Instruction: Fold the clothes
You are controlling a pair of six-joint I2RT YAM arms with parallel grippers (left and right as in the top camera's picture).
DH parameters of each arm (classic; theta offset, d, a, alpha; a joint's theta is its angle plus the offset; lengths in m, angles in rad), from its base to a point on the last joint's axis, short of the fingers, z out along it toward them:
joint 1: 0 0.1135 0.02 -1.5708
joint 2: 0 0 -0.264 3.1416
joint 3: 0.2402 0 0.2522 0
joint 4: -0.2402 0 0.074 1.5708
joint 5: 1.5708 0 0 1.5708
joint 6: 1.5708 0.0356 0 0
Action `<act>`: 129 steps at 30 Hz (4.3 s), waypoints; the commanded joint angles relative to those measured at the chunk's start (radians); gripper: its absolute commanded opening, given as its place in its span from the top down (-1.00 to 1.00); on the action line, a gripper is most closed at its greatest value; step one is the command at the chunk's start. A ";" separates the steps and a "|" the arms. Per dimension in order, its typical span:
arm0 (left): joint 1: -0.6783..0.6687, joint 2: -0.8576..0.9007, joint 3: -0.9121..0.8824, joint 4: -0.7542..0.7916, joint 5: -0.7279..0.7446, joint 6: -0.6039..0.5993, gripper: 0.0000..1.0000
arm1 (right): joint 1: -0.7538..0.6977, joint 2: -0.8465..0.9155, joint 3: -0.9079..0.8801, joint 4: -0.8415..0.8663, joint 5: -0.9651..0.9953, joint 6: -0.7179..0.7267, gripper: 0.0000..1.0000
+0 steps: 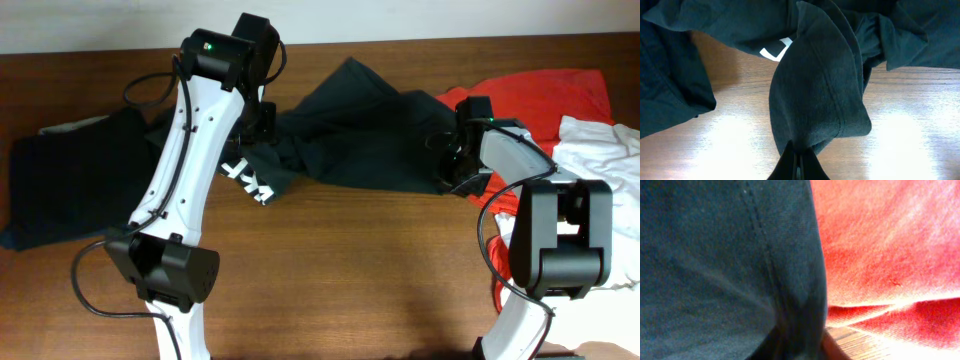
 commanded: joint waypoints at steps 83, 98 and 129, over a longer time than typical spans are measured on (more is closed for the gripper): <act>0.487 -0.214 -0.559 0.023 0.222 0.197 0.99 | -0.157 -0.114 0.307 -0.817 0.092 -0.278 0.92; 0.490 -0.851 -0.960 0.097 0.094 0.009 0.99 | -0.265 -0.591 -0.103 -0.702 0.084 -0.214 0.92; 0.452 -0.360 -1.173 1.353 0.233 -0.011 0.70 | -0.197 -0.188 -0.103 0.346 -0.056 -0.226 0.34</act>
